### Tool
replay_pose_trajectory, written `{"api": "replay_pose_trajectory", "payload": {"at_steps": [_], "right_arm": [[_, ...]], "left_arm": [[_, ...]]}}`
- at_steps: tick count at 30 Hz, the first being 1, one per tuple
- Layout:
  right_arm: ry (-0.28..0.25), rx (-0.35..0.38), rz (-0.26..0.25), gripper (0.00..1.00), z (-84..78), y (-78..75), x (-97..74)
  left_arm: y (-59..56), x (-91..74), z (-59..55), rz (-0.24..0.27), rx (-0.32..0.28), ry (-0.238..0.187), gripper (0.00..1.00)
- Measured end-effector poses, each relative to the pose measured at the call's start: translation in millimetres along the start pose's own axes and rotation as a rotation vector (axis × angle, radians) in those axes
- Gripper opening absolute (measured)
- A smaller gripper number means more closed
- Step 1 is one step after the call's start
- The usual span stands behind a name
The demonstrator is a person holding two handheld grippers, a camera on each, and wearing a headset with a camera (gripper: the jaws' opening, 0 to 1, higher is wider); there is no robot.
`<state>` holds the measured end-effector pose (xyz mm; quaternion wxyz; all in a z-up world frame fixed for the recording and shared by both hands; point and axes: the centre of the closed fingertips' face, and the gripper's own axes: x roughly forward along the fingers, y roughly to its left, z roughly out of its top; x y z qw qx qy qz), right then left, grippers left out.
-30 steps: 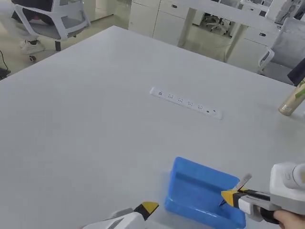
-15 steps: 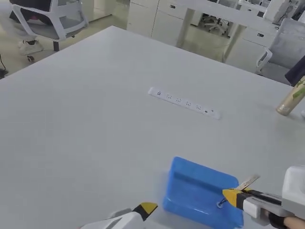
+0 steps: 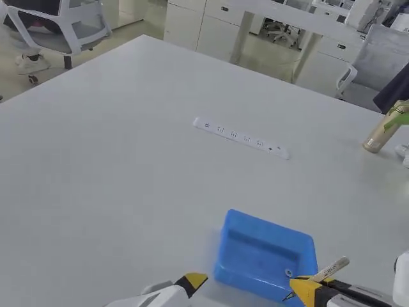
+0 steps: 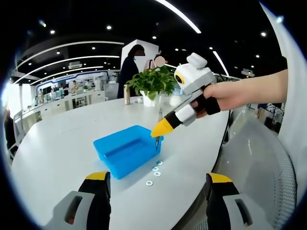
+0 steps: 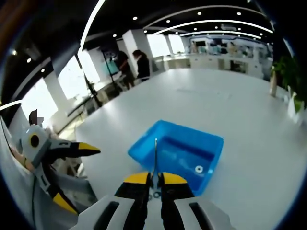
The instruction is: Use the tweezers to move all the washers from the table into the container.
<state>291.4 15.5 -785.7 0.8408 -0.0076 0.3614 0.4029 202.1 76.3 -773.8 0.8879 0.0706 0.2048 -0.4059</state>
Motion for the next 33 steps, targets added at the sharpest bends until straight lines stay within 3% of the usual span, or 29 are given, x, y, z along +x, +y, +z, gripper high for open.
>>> {"api": "replay_pose_trajectory", "payload": {"at_steps": [4,9,15,20,24,33], "right_arm": [[-0.001,-0.007,-0.018,0.05,-12.2,-0.2,7.4],[0.01,-0.122,-0.042,0.05,-22.3,-4.3,15.0],[-0.003,-0.123,-0.067,0.05,-25.1,-7.7,14.2],[0.041,-0.17,-0.08,0.05,-34.2,-9.3,15.2],[0.018,-0.143,-0.083,0.05,-34.2,-11.7,16.6],[0.02,-0.135,-0.096,0.05,-36.2,-13.6,19.2]], "left_arm": [[-0.4,0.2,-0.9,-0.001,0.007,0.006,0.82],[0.1,0.3,-1.8,0.0,0.005,0.011,0.82],[0.8,0.2,-1.9,0.004,0.007,0.012,0.82],[0.0,0.1,-2.5,0.0,0.009,0.015,0.82],[1.0,-0.1,-2.8,0.005,0.011,0.016,0.82],[0.0,0.6,-4.6,-0.001,0.011,0.025,0.82]]}}
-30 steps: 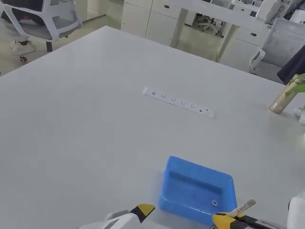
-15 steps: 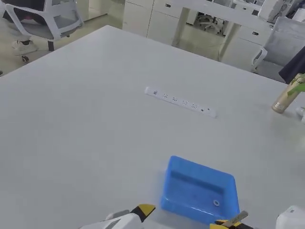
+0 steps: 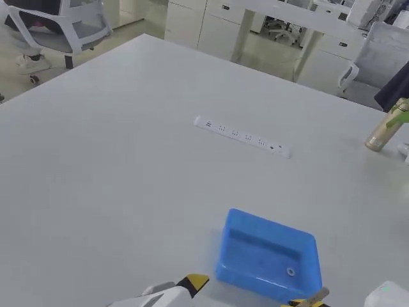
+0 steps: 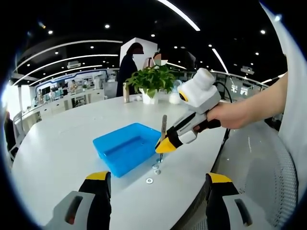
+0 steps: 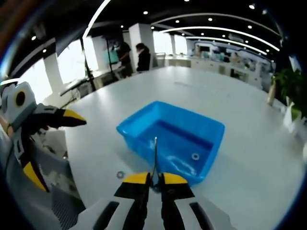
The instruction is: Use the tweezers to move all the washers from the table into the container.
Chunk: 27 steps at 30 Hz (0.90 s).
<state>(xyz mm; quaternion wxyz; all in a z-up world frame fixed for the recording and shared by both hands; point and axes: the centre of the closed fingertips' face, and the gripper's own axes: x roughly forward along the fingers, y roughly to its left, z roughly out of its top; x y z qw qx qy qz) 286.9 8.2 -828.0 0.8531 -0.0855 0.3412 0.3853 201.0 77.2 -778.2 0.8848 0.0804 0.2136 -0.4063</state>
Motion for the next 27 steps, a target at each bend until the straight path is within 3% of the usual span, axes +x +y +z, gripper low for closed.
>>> {"api": "replay_pose_trajectory", "payload": {"at_steps": [17,27], "right_arm": [[0.03,-0.027,0.024,0.04,3.8,10.2,-0.5],[0.012,0.031,0.035,0.04,11.7,9.1,-11.8]], "left_arm": [[-2.1,0.2,-0.9,-0.01,0.001,0.006,0.82],[-1.4,0.1,-0.9,-0.008,-0.001,0.003,0.82]]}}
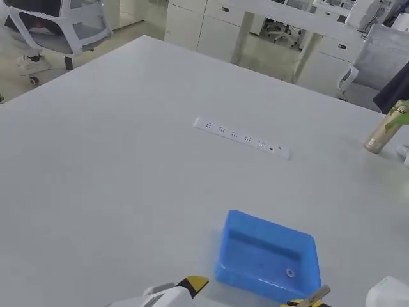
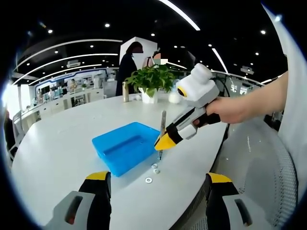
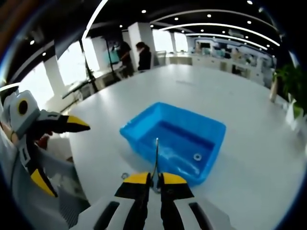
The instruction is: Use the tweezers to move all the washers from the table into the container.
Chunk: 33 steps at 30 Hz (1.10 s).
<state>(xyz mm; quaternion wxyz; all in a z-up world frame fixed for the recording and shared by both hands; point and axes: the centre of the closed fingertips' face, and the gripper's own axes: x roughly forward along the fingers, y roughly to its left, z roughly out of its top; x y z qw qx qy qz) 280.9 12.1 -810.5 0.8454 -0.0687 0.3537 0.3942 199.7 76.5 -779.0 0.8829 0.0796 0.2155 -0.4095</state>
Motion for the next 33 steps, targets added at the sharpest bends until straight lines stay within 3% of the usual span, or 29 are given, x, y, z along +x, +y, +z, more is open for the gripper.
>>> {"api": "replay_pose_trajectory", "payload": {"at_steps": [6,12,16,26,33], "right_arm": [[-0.041,0.018,0.026,0.04,16.1,-6.3,-9.4],[-0.065,0.005,0.062,0.04,34.3,2.3,-14.9],[-0.081,-0.017,0.066,0.04,45.4,0.3,-14.7],[-0.118,0.018,0.057,0.04,66.7,-26.9,4.0],[-0.113,0.075,0.038,0.04,68.3,-42.8,15.1]], "left_arm": [[-0.3,0.1,-0.1,-0.001,0.001,0.001,0.82],[-0.7,0.2,0.0,-0.002,0.002,0.002,0.81],[-0.4,0.0,0.3,-0.001,0.002,0.0,0.81],[-1.1,0.5,-0.5,-0.006,0.003,0.006,0.81],[-0.7,0.5,-1.0,-0.005,-0.001,0.006,0.81]]}}
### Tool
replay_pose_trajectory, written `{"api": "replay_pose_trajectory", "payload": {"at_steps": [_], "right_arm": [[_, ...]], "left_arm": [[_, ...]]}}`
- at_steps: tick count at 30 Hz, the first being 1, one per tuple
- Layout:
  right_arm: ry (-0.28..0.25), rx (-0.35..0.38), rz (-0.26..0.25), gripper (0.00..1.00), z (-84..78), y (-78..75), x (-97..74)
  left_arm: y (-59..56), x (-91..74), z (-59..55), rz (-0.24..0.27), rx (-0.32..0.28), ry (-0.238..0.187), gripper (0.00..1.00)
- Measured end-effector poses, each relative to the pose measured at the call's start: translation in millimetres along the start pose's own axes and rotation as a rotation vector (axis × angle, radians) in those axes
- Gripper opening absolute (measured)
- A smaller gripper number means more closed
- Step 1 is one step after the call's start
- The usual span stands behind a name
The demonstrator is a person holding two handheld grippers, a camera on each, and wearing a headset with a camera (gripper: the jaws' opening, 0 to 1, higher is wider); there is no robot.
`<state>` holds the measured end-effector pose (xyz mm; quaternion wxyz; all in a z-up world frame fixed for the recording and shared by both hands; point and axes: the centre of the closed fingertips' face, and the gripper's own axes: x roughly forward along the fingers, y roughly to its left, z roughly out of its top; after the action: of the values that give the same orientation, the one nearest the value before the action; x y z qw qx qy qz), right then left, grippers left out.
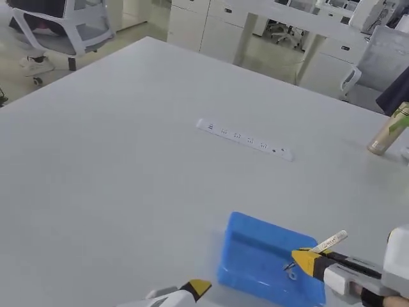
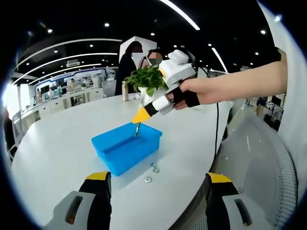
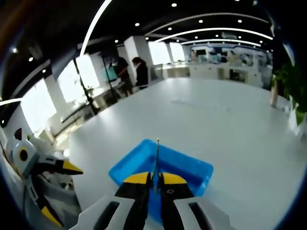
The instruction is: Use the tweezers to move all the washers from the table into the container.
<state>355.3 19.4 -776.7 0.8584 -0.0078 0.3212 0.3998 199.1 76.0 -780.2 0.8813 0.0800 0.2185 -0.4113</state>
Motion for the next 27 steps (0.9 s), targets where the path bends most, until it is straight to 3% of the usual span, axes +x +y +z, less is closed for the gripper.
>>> {"api": "replay_pose_trajectory", "payload": {"at_steps": [7,18,27], "right_arm": [[0.049,0.016,-0.03,0.04,-8.4,-13.9,13.0],[0.109,-0.014,-0.037,0.04,-18.2,-19.2,30.6],[0.144,-0.042,-0.05,0.04,-27.1,-23.7,35.2]], "left_arm": [[-0.5,0.3,-0.8,-0.003,0.001,0.004,0.81],[0.6,-0.2,-0.8,0.002,0.0,0.003,0.81],[0.5,-0.3,-0.9,0.0,-0.001,0.005,0.81]]}}
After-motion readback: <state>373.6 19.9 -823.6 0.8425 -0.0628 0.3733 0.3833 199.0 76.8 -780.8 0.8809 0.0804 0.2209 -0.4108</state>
